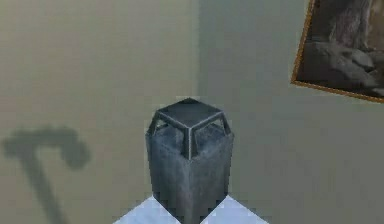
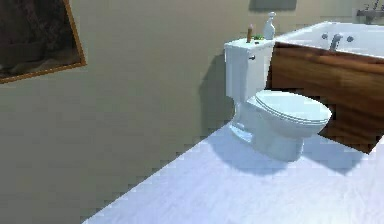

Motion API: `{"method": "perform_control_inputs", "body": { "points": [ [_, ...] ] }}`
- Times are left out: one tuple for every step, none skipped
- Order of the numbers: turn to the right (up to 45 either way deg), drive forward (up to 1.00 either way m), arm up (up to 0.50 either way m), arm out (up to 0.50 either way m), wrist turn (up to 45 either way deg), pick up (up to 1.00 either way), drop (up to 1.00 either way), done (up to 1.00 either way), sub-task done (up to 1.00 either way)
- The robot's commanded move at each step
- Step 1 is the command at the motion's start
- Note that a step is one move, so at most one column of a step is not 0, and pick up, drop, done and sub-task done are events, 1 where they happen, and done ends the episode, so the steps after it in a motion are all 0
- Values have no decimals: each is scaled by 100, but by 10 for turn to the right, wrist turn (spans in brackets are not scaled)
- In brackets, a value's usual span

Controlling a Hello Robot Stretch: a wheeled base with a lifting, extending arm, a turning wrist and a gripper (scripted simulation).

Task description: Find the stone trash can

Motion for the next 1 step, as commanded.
{"method": "perform_control_inputs", "body": {
  "points": [
    [0, 0, 0, 0, 0, 0, 0, 100, 0]
  ]
}}
